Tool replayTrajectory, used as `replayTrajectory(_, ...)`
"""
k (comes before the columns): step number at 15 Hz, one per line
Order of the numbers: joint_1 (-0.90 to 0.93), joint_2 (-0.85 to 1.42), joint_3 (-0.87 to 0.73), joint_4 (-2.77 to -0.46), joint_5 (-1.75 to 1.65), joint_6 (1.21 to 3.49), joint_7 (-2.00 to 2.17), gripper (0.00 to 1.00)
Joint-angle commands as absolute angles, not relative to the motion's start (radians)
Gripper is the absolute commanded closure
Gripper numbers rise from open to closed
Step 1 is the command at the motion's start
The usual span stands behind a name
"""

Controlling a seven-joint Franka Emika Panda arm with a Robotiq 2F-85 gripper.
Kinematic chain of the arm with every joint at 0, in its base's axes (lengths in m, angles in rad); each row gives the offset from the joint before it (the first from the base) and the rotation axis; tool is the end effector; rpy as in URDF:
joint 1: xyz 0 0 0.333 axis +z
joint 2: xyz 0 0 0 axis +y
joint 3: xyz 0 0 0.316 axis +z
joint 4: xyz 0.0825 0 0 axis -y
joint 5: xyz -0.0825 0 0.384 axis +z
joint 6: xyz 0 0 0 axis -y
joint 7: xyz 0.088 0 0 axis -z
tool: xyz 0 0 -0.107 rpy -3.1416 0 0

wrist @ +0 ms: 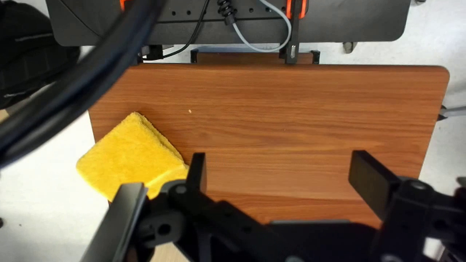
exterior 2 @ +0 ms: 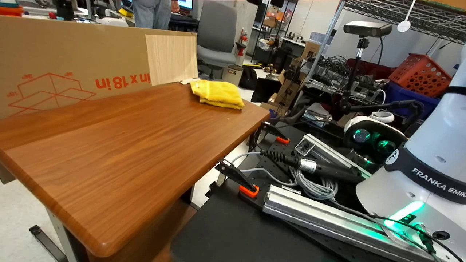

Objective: Wipe the table top.

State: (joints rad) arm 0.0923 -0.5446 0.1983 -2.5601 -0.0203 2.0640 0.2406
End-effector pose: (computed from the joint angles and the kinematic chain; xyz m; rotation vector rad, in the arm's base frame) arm 0.3672 0.1099 0.4489 3.0327 0.0504 0.1032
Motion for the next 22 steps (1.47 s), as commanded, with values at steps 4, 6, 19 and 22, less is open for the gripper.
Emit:
replayTrajectory(4, -0.002, -0.267, -0.125, -2.337, 0.162, 2.042, -0.05, 0.0)
replayTrajectory(6, -0.029, -0.152, -0.186, -2.257, 0.251, 2.035, -0.101, 0.0)
replayTrajectory(19, -0.077, 0.071, -0.139, -2.285, 0.332, 2.364, -0.031, 0.0)
replayTrajectory(22, -0.083, 0.171, -0.118, -2.295, 0.345, 2.496, 0.019, 0.0)
